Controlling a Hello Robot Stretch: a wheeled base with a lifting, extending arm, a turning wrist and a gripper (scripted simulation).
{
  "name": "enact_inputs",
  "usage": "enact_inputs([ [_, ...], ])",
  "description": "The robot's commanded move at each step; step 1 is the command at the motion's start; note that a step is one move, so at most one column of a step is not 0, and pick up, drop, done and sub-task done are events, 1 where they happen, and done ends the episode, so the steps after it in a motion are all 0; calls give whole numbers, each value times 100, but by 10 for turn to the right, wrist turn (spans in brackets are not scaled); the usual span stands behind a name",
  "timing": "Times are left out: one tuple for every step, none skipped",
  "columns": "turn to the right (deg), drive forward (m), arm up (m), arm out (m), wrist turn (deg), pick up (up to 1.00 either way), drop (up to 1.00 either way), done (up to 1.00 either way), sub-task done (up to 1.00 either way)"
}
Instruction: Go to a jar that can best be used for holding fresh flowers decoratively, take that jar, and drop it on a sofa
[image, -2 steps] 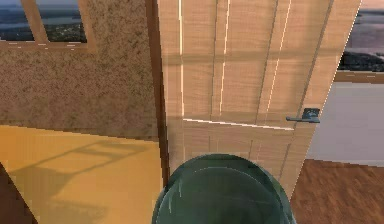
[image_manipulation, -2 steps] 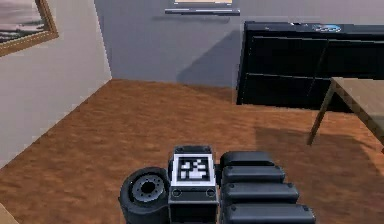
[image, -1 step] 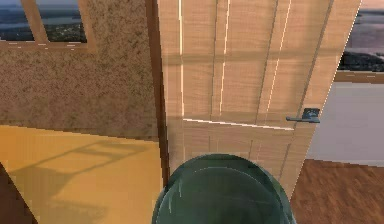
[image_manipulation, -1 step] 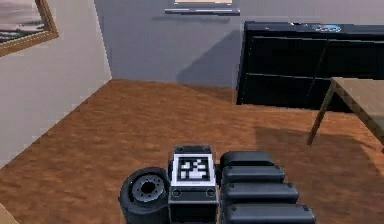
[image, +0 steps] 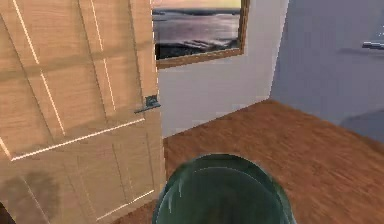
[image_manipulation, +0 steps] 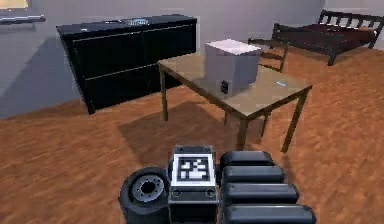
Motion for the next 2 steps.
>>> enact_inputs([
  [-300, 0, 0, 0, 0, 0, 0, 0, 0],
  [0, 35, 0, 0, 0, 0, 0, 0, 0],
])
